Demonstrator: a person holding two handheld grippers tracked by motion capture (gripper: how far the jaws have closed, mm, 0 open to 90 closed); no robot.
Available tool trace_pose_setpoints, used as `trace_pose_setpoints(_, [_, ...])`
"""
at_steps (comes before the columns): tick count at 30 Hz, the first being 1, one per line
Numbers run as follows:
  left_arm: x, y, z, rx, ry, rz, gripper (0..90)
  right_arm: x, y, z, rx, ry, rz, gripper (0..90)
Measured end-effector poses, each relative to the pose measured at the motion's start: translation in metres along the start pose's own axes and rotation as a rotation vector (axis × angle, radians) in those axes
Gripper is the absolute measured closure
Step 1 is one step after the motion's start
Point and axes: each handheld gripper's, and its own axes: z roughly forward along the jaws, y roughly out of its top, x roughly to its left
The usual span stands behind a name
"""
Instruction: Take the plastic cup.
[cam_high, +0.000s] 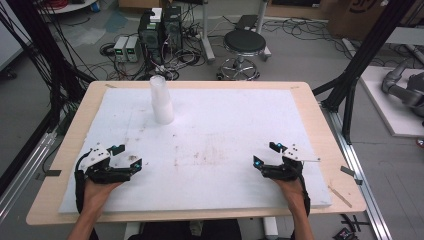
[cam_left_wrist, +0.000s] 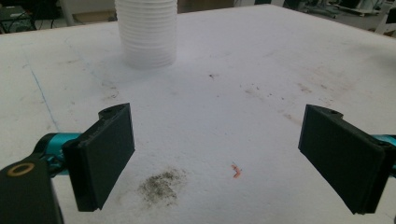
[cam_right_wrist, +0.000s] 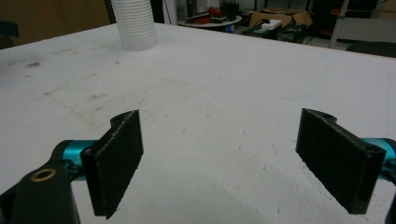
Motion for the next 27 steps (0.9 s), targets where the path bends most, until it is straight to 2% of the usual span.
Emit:
trace_pose_setpoints(20, [-0.0021, -0.0005, -0.0012, -0.009, 0.006, 0.024, 10.5, -0.0015, 0.0000, 0.0000, 0.001, 0.014, 0.012, 14.7])
trace_pose_setpoints(26, [-0.0003, -0.0004, -0.0016, -0.014, 0.000, 0.006, 10.5, -0.0016, 0.0002, 0.0003, 0.006, 0.020, 0.017, 14.7])
trace_pose_setpoints(27, [0.0006, -0.0005, -0.0023, -0.024, -0.005, -0.009, 10.5, -0.0015, 0.0002, 0.0002, 0.005, 0.019, 0.016, 14.7])
